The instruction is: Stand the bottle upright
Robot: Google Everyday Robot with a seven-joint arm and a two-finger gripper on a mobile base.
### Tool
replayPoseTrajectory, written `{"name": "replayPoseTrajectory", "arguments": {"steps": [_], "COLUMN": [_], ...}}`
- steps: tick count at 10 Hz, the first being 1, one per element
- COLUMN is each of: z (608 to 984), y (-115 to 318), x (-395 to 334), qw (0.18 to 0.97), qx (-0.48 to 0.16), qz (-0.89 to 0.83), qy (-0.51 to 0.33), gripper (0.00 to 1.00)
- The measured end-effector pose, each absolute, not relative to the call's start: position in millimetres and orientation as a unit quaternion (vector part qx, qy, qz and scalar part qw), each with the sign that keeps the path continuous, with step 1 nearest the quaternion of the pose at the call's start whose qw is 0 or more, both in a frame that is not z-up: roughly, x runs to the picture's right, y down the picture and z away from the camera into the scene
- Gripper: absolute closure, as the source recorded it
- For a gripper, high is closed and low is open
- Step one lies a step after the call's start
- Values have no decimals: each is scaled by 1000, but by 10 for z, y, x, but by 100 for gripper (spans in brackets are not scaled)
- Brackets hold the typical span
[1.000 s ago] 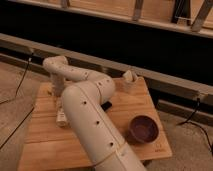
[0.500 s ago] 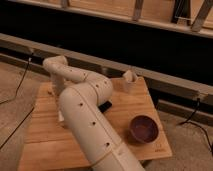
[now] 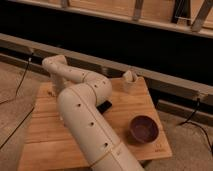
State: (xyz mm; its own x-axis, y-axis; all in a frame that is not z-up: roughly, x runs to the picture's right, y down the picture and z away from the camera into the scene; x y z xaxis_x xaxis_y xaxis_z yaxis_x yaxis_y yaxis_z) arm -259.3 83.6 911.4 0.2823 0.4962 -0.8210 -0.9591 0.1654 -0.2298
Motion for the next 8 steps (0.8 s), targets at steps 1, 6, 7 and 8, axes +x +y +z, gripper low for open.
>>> {"name": "replayPoseTrajectory", "arguments": {"steps": [1, 6, 7, 8], "z": [9121, 9028, 8975, 8907], "y": [754, 551, 536, 501], "x": [-2618, -2655, -2647, -2631], "qw": [710, 740, 744, 747], "qx": [-374, -333, -326, -317], "qz": [524, 540, 543, 548], "qy": [286, 225, 214, 201], "gripper": [100, 100, 100, 100]}}
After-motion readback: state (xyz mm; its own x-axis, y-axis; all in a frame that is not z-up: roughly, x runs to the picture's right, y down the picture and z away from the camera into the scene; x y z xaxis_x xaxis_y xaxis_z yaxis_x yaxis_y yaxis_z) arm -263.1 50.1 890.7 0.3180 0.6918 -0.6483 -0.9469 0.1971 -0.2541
